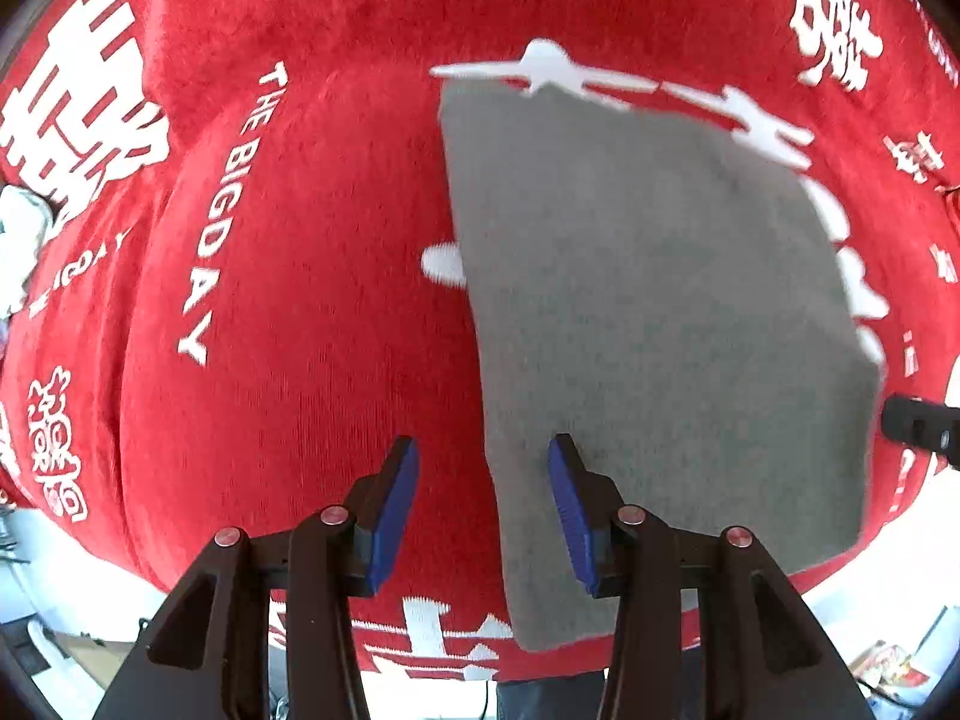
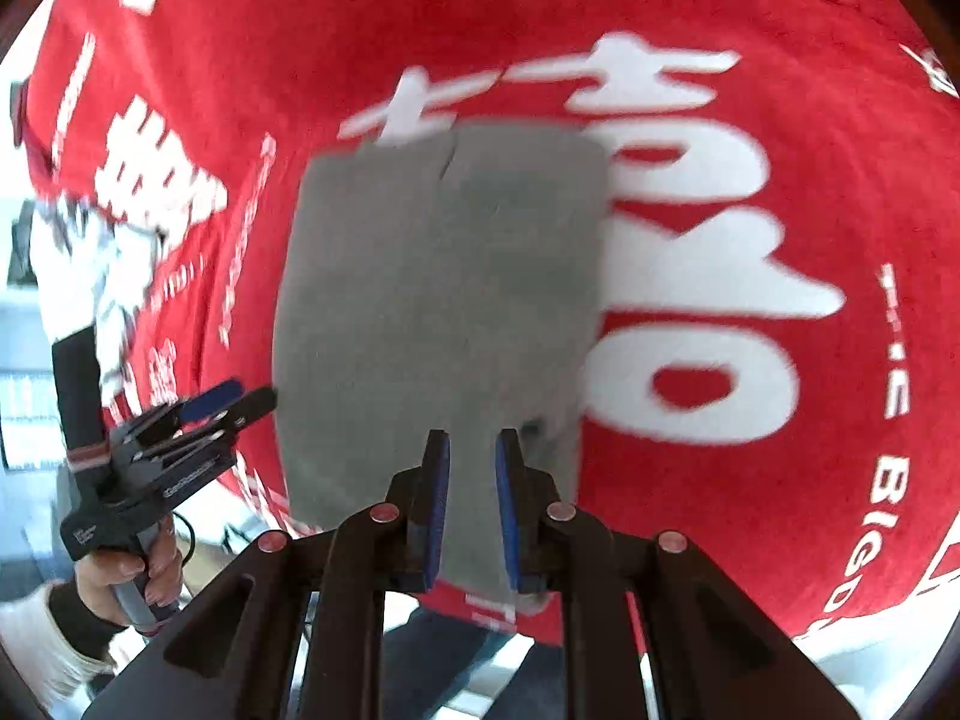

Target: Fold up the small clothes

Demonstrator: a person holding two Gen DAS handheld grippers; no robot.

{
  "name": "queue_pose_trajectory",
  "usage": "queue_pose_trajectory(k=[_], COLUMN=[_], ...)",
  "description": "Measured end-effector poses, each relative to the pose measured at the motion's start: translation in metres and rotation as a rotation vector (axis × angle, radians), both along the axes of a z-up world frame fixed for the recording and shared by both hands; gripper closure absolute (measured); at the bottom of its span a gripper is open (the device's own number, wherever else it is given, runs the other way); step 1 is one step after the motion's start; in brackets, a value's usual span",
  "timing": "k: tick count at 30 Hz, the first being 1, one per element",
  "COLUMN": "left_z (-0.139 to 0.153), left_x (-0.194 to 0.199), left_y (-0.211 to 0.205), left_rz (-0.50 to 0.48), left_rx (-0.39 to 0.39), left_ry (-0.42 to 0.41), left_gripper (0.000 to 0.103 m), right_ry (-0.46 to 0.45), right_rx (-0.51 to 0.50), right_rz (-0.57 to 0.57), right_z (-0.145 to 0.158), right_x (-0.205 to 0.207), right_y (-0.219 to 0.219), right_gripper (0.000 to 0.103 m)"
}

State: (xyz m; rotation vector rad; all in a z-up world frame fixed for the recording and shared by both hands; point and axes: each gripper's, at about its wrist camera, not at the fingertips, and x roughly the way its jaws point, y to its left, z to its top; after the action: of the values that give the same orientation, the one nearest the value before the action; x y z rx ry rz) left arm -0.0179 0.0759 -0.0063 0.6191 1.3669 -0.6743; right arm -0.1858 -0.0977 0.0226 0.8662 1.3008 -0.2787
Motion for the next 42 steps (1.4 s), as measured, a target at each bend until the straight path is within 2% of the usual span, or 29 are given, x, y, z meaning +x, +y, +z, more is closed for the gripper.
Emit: queue_pose_trajectory(k=[2,3,5,7,11,17,22,26,28,29,31,33,37,42], left_z=[-0.002,-0.002,-0.001,0.001,0.001,0.005,0.009,0.008,0.010,0.012,0.015,0.021,0.023,0.022], left_x=[-0.004,-0.004,-0.002,-0.001,0.002,-0.001,-0.003,-0.003,-0.002,-0.002,-0.002,-0.003,-0.003,0.002], left_y=[0.002,0.002,0.002,0.002,0.005,0.005,0.005,0.005,0.006,0.006,0.006,0.006,0.005,0.006], left_rz=[-0.006,-0.005,0.000,0.002,0.009,0.015,0.028,0.031,0.039,0.044,0.045,0.039,0.034,0.085], left_rx=[-0.001,0.003,0.006,0.006,0.006,0.000,-0.009,0.041,0.042,0.041,0.042,0.034,0.037,0.051], left_ry=[-0.024,-0.031,-0.023,-0.015,-0.001,0.000,0.013,0.031,0.033,0.031,0.020,-0.003,0.002,0.022], left_gripper=[0.054,0.050,0.048,0.048,0.048,0.048,0.048,0.048,0.048,0.047,0.013,0.012,0.012,0.012], right_ry=[0.085,0.119,0.200,0.190,0.180,0.176,0.182,0.181,0.185,0.188,0.191,0.197,0.207,0.225], right_rx=[-0.027,-0.038,-0.054,-0.001,0.045,0.001,-0.004,-0.010,-0.015,-0.017,-0.024,-0.028,-0.035,-0.052], right_rz=[0.047,0.056,0.059,-0.013,-0.082,-0.065,-0.098,-0.106,-0.108,-0.108,-0.109,-0.113,-0.124,-0.116], right_z=[-0.019,-0.029,-0.052,-0.061,-0.053,-0.027,-0.021,-0.018,-0.015,-0.014,-0.013,-0.014,-0.013,-0.011], right_x=[0.003,0.001,-0.004,-0.015,-0.025,-0.027,-0.033,-0.031,-0.029,-0.027,-0.024,-0.017,-0.015,-0.009], right_y=[0.013,0.014,0.014,0.006,-0.005,-0.005,-0.008,-0.003,-0.001,0.000,0.002,0.005,0.007,0.007], right_gripper=[0.086,0.086,0.086,0.074,0.074,0.071,0.071,0.071,0.064,0.062,0.060,0.060,0.052,0.051])
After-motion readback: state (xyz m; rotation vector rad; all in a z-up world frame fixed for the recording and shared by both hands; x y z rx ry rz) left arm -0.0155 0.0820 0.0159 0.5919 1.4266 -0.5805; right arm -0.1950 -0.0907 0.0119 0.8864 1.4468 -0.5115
